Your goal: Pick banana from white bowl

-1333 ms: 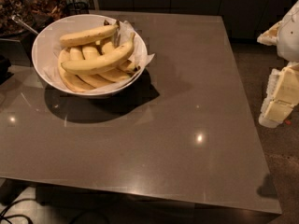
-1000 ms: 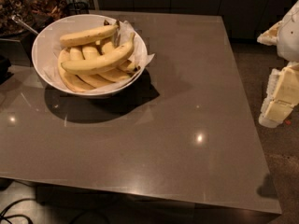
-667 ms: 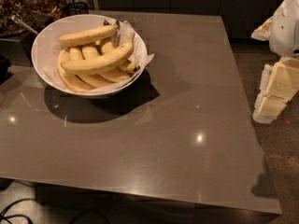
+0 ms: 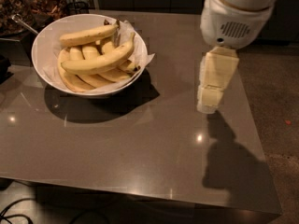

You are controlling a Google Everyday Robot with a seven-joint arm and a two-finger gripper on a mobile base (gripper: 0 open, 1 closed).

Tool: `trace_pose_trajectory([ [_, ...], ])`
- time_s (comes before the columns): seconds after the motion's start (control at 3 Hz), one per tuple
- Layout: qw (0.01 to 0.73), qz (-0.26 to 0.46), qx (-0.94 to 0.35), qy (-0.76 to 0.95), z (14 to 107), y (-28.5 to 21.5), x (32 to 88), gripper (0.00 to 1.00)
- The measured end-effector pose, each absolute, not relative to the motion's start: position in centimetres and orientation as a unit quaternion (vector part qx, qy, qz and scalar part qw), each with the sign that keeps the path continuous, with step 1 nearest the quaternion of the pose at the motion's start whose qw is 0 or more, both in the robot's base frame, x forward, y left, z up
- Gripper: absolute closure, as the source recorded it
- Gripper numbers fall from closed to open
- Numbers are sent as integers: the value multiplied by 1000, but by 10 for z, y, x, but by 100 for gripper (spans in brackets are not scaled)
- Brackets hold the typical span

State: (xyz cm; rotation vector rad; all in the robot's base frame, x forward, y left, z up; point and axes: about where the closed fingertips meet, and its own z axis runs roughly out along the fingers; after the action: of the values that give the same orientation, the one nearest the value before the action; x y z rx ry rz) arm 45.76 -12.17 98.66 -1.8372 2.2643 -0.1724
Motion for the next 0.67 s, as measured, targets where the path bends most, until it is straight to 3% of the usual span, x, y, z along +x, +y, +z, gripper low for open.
trace_pose_trajectory([
  [0.67, 102, -98, -673, 726, 994, -24, 480, 0],
])
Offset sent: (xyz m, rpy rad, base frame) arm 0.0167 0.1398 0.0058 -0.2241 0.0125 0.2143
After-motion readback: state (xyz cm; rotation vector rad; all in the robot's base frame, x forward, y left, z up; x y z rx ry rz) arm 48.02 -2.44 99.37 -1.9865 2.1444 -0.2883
